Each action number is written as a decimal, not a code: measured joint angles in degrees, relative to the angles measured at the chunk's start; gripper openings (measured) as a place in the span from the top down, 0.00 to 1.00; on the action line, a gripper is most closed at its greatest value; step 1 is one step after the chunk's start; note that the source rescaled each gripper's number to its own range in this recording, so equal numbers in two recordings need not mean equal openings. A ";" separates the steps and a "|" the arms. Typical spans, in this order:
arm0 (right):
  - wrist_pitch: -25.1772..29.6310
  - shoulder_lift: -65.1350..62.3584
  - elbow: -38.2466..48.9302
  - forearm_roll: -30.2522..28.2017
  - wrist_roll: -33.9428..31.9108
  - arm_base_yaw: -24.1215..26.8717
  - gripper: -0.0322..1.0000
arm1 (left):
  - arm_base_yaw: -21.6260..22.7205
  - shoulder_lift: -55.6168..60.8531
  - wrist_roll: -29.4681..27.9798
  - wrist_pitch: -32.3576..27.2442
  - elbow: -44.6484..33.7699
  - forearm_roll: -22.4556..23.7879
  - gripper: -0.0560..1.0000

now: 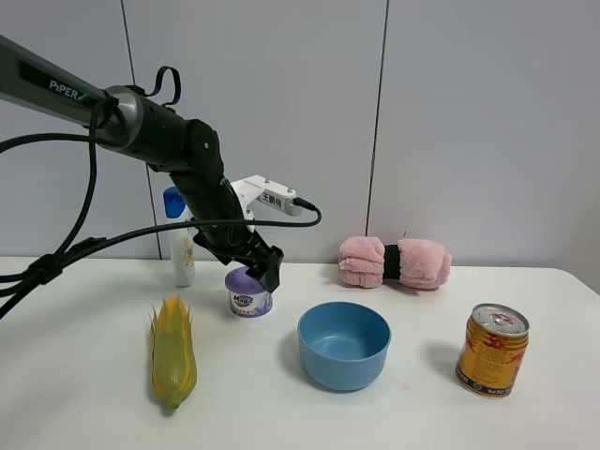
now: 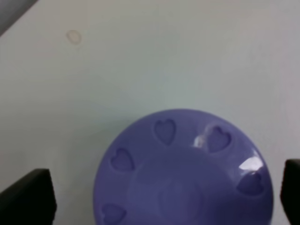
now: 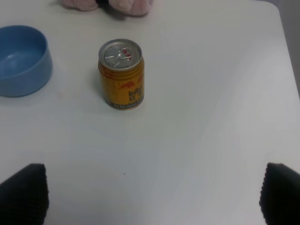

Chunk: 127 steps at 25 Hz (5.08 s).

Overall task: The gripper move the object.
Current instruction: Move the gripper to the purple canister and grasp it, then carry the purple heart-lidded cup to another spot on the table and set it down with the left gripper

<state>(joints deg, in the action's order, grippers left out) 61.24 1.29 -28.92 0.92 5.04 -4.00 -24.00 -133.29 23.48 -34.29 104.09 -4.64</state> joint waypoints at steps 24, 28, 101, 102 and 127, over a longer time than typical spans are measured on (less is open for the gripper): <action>0.00 0.00 0.00 0.00 0.00 0.00 0.00 | 0.00 -4.40 1.53 2.43 0.15 -0.30 0.60; 0.00 0.00 0.00 0.00 0.00 0.00 0.00 | 0.00 -4.40 1.73 2.82 0.15 -0.23 0.94; 0.00 0.00 0.00 0.00 0.00 0.00 0.00 | -17.36 -20.89 4.42 -9.11 37.59 -7.21 0.94; 0.00 0.00 0.00 0.00 0.00 0.00 0.00 | -17.36 -21.31 4.48 -9.11 37.59 -7.21 0.94; 0.00 0.00 0.00 0.00 0.00 0.00 0.00 | -17.36 -25.06 5.94 -4.60 37.65 -5.55 0.94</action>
<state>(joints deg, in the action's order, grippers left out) 61.24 1.29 -28.92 0.92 5.04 -4.00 -41.36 -158.35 29.42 -38.89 141.75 -10.19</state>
